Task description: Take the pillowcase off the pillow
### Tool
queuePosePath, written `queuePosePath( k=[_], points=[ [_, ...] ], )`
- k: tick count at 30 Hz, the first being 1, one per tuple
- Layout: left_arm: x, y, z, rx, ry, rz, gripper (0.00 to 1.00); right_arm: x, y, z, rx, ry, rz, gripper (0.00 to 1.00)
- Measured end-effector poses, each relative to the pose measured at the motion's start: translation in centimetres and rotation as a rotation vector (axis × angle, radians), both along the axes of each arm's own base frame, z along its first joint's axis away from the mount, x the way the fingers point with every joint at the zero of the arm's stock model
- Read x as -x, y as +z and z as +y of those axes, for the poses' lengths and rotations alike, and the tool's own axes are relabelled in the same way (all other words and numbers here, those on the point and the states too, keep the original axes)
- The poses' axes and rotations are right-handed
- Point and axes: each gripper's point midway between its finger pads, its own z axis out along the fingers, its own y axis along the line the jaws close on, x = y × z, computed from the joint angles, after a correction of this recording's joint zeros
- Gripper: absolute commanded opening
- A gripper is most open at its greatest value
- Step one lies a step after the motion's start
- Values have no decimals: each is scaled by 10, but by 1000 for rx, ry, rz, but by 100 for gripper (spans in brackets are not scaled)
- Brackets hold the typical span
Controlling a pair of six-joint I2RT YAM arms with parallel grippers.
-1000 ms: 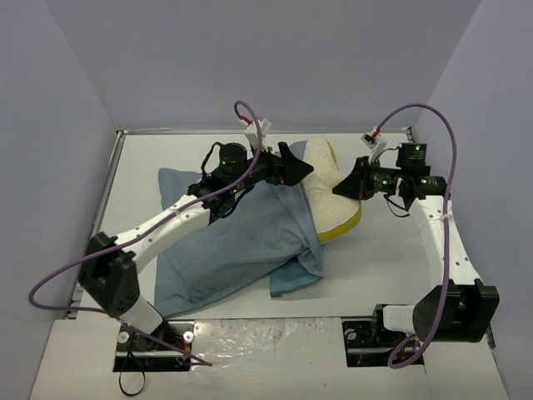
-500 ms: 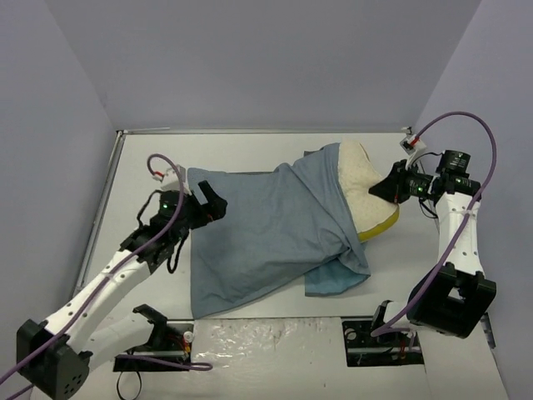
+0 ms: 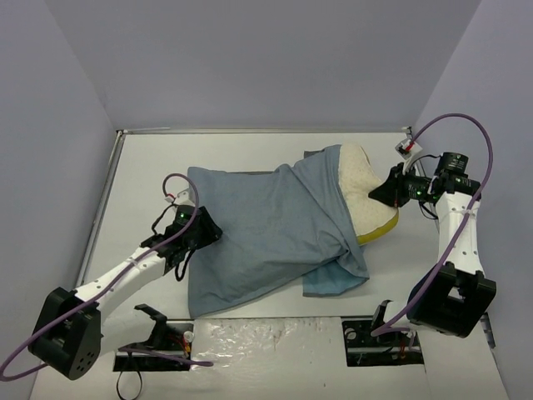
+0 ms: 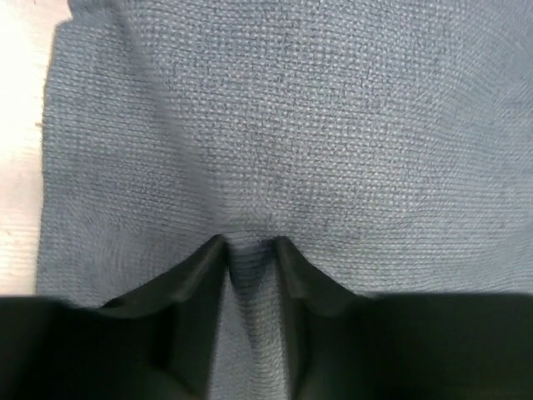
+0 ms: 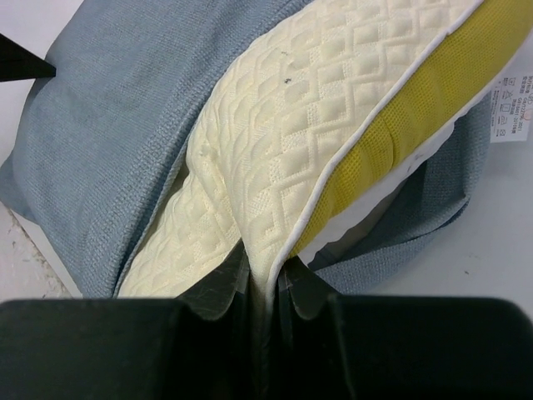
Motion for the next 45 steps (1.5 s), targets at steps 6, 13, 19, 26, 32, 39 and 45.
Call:
queuePosePath(
  k=[6, 13, 19, 26, 32, 39, 45],
  points=[
    [-4, 1, 3, 44, 22, -20, 2, 3, -2, 0, 7, 11, 5, 0],
    [-6, 40, 37, 91, 122, -121, 2, 7, -3, -19, 1, -47, 16, 0],
    [-24, 109, 108, 124, 373, -253, 2, 11, 13, -81, 1, -219, -22, 0],
    [-34, 146, 239, 127, 795, -320, 2, 25, 0, -153, 52, -349, -40, 0],
    [-74, 136, 202, 209, 555, -248, 71, 38, -24, -144, 74, -221, -8, 0],
    [-74, 80, 58, 292, -9, -64, 94, 40, -20, -104, 103, -61, -30, 0],
    [-43, 66, -24, 211, -317, -27, 94, 41, -16, -88, 100, -17, -29, 0]
  ],
)
